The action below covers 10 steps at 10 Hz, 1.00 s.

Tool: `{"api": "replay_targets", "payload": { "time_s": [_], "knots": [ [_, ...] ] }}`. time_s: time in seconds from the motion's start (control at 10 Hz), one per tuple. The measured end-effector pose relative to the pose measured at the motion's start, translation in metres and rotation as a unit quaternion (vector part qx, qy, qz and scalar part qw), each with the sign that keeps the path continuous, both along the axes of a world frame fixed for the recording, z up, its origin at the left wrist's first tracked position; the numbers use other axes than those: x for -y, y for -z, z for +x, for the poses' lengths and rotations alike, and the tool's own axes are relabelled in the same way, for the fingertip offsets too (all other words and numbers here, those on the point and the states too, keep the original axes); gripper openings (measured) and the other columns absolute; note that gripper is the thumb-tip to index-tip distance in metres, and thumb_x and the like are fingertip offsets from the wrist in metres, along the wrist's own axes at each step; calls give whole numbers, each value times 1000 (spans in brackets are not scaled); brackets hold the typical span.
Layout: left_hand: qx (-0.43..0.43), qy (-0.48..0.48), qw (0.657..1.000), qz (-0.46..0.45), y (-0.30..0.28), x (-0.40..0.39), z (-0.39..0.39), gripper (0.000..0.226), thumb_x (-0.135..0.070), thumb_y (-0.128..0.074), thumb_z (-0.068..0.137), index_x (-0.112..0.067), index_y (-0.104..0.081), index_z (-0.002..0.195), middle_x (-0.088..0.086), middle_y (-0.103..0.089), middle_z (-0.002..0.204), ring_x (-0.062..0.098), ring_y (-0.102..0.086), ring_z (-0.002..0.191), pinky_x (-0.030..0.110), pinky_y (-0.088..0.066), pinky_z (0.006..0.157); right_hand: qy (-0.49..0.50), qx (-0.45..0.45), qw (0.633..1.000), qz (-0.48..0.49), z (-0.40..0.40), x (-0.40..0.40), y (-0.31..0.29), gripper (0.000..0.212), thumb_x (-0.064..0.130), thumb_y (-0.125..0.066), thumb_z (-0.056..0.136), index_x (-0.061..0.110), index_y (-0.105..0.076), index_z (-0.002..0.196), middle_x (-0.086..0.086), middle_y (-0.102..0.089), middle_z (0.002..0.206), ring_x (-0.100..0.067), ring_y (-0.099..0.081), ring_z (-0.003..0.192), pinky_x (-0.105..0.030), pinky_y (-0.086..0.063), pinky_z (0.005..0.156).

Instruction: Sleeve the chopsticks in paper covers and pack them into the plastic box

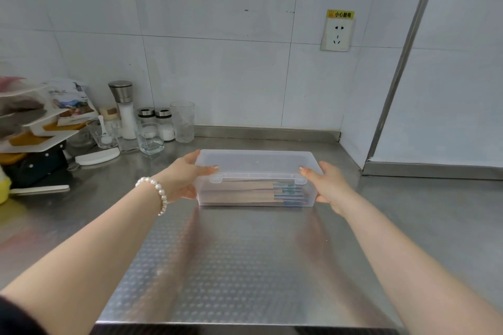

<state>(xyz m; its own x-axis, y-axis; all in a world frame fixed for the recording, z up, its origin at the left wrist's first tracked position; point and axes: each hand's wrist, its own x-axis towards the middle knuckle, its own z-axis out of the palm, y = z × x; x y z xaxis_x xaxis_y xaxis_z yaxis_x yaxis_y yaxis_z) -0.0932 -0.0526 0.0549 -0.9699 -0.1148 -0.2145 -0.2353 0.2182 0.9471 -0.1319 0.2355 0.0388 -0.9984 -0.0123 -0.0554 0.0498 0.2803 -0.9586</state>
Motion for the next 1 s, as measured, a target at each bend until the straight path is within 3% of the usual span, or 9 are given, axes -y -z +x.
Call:
{"api": "replay_targets", "payload": {
  "time_s": [0.1,0.2,0.3,0.4,0.5,0.6,0.7,0.9,1.0],
  "knots": [
    [-86,-54,979,-179,7,-8,1,67,-35,-61,84,-33,-25,141,0,-35,145,20,-47,118,40,-37,100,9,-85,981,175,3,7,10,53,39,-36,98,19,-26,146,-7,-28,153,-26,-25,141,-39,-24,112],
    [-164,-48,896,-410,6,-22,6,49,-37,-45,93,-38,-28,138,2,-20,153,22,-21,139,58,-4,111,28,-156,895,417,8,6,9,47,39,-21,100,26,-32,143,-9,-6,158,-27,0,146,-50,-5,116],
    [-190,34,867,-460,6,-37,12,42,-37,-32,97,-35,-29,139,-3,-26,151,21,-12,141,59,4,110,-13,-225,843,489,15,7,1,44,37,-23,100,26,-42,138,-4,-12,158,-23,3,146,-49,6,115],
    [-202,65,826,-522,15,-48,14,42,-42,-26,97,-38,-29,138,-8,-27,150,21,-15,141,60,7,108,-73,-239,841,480,18,5,1,44,34,-27,100,22,-36,142,-3,-21,156,-21,-8,146,-41,-1,117],
    [-223,44,809,-543,26,-49,13,41,-46,-23,96,-43,-30,136,-12,-24,150,20,-16,141,59,7,108,-85,-252,845,463,17,2,6,45,32,-29,100,19,-32,144,-3,-22,155,-20,-13,145,-30,-11,115],
    [-237,30,816,-527,32,-44,12,43,-53,-16,92,-50,-31,132,-18,-26,148,14,-19,139,52,-11,110,-84,-259,847,456,15,2,10,46,30,-31,100,18,-32,144,-4,-23,155,-21,-13,145,-29,-12,116],
    [-238,21,835,-495,35,-43,11,44,-55,-15,91,-52,-35,130,-21,-29,146,12,-21,138,47,-27,103,-81,-267,846,455,13,3,13,46,31,-32,100,17,-32,144,-4,-23,155,-21,-13,145,-28,-10,116],
    [-243,11,829,-503,35,-46,13,37,-47,-22,96,-48,-37,130,-19,-32,145,14,-21,138,56,-5,110,-107,-252,854,442,14,1,9,47,29,-35,99,17,-30,144,-4,-21,155,-20,-12,145,-27,-6,115],
    [-236,12,834,-498,34,-46,12,36,-45,-26,96,-48,-37,130,-18,-32,145,14,-21,138,54,-6,110,-111,-210,887,396,14,-6,-10,47,23,-44,97,17,-34,143,-2,-24,154,-16,-17,144,-35,-1,118]
  ]
}}
